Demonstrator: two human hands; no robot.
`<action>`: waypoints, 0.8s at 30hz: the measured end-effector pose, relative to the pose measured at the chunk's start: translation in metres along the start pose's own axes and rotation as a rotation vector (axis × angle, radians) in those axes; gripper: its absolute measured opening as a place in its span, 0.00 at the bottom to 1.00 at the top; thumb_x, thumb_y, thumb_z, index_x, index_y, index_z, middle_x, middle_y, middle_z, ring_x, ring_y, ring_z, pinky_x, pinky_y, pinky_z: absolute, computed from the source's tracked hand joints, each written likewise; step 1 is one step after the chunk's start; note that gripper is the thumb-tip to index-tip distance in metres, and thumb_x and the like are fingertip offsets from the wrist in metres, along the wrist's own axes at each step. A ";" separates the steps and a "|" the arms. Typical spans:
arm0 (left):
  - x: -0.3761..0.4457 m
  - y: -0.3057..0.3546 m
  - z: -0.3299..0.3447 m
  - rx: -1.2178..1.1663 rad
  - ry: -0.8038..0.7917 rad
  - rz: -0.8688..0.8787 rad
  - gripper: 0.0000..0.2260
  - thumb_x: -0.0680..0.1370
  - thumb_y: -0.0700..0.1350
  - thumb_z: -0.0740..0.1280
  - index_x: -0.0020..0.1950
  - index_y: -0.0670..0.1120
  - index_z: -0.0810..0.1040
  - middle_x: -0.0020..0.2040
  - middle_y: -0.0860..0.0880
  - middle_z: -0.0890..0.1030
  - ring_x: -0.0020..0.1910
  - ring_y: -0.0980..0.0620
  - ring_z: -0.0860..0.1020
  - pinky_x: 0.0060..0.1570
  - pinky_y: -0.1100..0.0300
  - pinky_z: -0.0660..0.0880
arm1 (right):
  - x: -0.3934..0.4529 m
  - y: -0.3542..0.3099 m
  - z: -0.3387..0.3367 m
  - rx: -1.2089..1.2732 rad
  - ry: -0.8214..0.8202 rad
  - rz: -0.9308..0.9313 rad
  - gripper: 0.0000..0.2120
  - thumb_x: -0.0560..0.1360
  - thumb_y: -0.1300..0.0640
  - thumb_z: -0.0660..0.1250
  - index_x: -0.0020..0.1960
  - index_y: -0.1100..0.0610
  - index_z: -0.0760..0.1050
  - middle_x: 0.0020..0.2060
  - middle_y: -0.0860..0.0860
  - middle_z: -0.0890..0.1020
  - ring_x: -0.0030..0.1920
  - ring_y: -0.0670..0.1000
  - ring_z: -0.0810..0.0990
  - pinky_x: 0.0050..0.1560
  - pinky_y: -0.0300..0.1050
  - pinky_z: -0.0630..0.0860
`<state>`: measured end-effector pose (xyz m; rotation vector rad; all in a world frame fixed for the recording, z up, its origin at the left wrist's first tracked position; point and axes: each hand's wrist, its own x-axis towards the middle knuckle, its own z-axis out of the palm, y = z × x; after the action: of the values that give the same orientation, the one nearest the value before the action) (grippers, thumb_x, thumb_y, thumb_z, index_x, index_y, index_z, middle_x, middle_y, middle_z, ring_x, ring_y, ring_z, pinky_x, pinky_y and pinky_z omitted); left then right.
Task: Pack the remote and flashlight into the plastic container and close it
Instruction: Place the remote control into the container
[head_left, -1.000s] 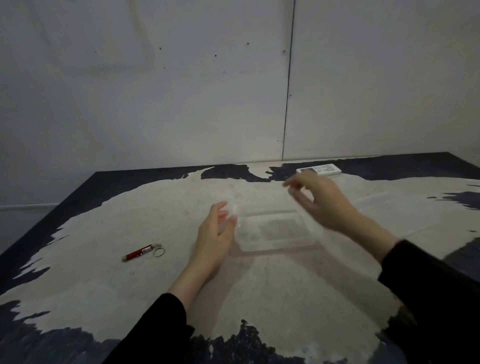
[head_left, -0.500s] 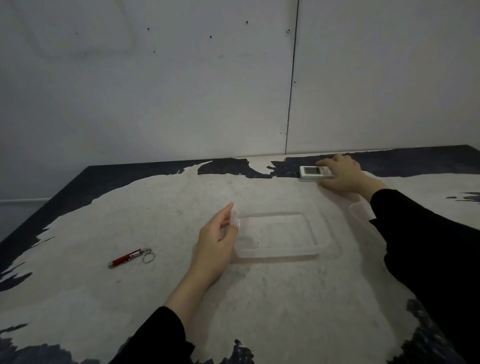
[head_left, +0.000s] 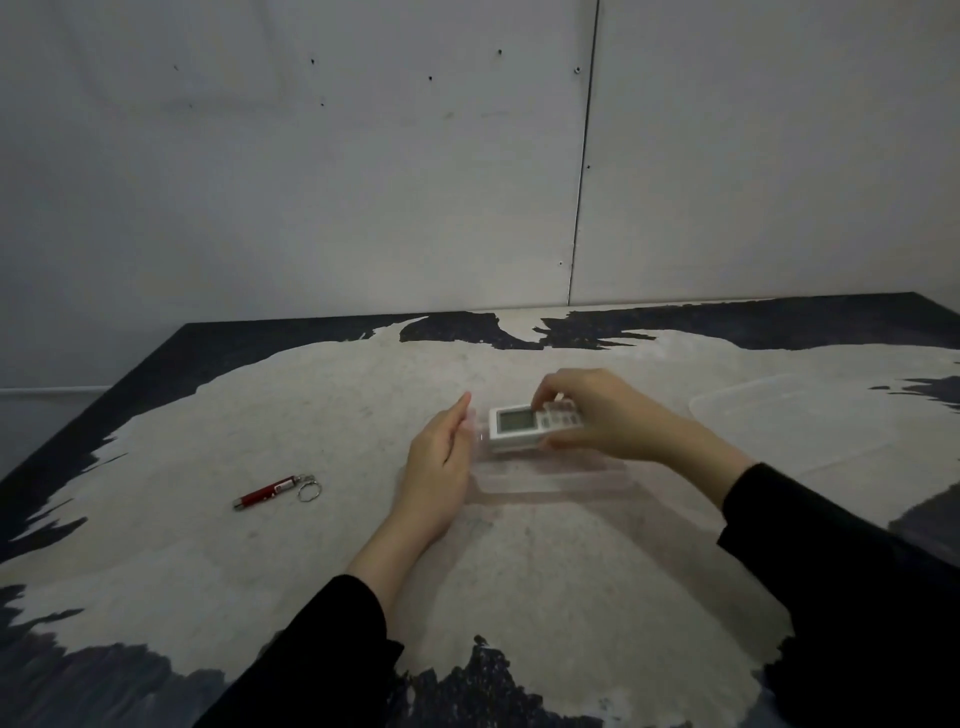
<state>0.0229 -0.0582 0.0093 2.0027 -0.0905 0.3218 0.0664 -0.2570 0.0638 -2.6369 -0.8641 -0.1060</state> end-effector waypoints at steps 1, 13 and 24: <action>-0.001 0.001 0.000 0.004 -0.002 0.005 0.18 0.81 0.44 0.55 0.71 0.45 0.67 0.61 0.58 0.70 0.62 0.63 0.67 0.50 0.87 0.59 | 0.001 -0.004 0.007 -0.015 -0.003 0.023 0.17 0.66 0.52 0.74 0.52 0.52 0.75 0.49 0.52 0.80 0.48 0.53 0.77 0.49 0.50 0.74; -0.002 -0.002 -0.031 0.286 -0.061 0.165 0.16 0.79 0.40 0.56 0.66 0.45 0.73 0.65 0.46 0.76 0.64 0.49 0.73 0.65 0.58 0.67 | -0.011 -0.010 0.018 0.025 0.192 0.063 0.11 0.74 0.53 0.67 0.55 0.54 0.78 0.57 0.55 0.77 0.59 0.55 0.73 0.59 0.47 0.67; -0.024 -0.025 -0.126 1.134 0.110 -0.334 0.11 0.77 0.43 0.58 0.55 0.41 0.75 0.54 0.41 0.78 0.54 0.41 0.75 0.55 0.50 0.68 | -0.051 0.000 0.018 0.133 0.388 0.127 0.12 0.78 0.52 0.58 0.53 0.55 0.77 0.52 0.53 0.76 0.53 0.48 0.73 0.55 0.41 0.65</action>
<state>-0.0184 0.0634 0.0319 3.0394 0.6229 0.2875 0.0241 -0.2792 0.0376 -2.4219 -0.5514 -0.4907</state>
